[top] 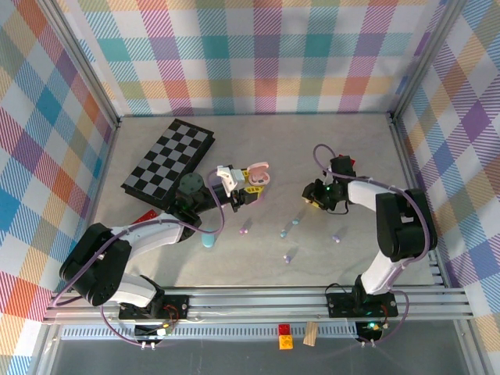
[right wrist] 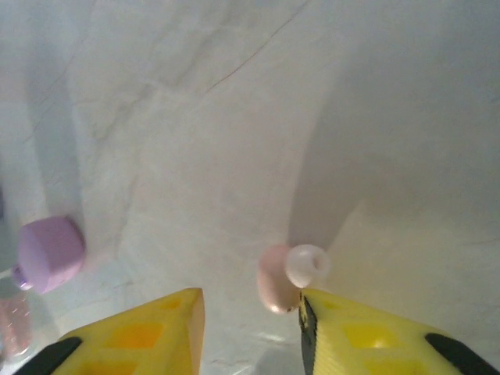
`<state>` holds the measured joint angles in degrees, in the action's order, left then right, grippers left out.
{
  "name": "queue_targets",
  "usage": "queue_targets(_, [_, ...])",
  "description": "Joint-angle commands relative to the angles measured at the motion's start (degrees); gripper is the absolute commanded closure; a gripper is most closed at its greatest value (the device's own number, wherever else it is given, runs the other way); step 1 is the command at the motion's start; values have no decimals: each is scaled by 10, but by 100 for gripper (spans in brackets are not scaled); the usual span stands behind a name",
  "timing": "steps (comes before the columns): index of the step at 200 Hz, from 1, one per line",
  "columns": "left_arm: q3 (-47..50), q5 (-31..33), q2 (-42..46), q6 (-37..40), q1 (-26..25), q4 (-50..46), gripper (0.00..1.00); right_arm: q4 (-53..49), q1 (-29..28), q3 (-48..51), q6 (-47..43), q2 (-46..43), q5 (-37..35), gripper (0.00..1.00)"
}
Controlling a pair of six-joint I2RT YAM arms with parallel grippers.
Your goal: Insert wireless bluetooth earbuds into charging case
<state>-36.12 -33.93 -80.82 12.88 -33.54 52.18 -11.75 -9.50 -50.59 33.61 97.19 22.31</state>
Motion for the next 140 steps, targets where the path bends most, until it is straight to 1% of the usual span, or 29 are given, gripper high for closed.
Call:
queue_targets(1, [1,-7,14,-4,6,9,73,-27,-4,-11,-14,-21,56,61])
queue_targets(10, [0,-7,15,-5,6,7,73,-39,-4,-13,-25,-32,47,60])
queue_targets(29, [0,-4,19,-1,6,1,73,-71,-3,-23,-58,-48,-10,59])
queue_targets(54, [1,-4,20,-1,6,2,73,-81,6,-56,-81,-27,-42,56])
queue_targets(102, [3,-4,31,-1,6,-6,73,-82,24,-127,-98,67,-35,53])
queue_targets(120, [5,-2,37,-1,7,-11,73,-87,27,-132,-104,86,-24,52])
queue_targets(140, [9,1,43,-1,7,-14,73,-83,27,-116,-107,85,-7,52])
